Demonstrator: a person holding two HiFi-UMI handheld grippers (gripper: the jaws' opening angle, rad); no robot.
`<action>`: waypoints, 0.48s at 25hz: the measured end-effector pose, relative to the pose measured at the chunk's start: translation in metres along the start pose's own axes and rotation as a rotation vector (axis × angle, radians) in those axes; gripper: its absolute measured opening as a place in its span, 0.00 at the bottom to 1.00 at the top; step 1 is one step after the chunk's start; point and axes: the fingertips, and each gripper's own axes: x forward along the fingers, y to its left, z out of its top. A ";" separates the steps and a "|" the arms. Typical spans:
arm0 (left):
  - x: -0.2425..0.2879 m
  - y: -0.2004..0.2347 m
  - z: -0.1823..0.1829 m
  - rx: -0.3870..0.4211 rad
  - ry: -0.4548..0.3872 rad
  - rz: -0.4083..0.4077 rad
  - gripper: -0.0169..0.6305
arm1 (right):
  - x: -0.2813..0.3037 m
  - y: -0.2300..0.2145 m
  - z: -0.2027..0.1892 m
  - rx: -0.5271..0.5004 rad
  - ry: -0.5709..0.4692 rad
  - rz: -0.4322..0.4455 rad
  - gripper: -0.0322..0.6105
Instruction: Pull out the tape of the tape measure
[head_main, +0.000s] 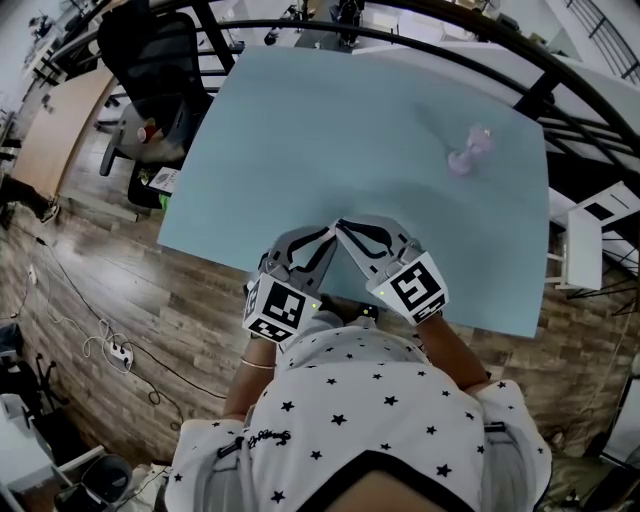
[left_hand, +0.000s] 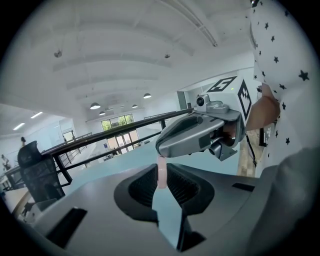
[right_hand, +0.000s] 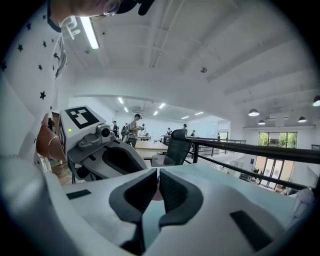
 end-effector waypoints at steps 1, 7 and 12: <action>0.000 0.000 0.000 0.009 0.006 0.000 0.14 | 0.001 0.000 -0.001 0.009 0.006 0.005 0.07; 0.002 -0.001 -0.004 0.029 0.032 -0.002 0.14 | 0.001 0.000 -0.004 0.039 0.006 0.013 0.05; 0.000 -0.001 -0.016 0.012 0.060 -0.005 0.14 | -0.005 -0.013 0.002 0.071 -0.039 -0.034 0.05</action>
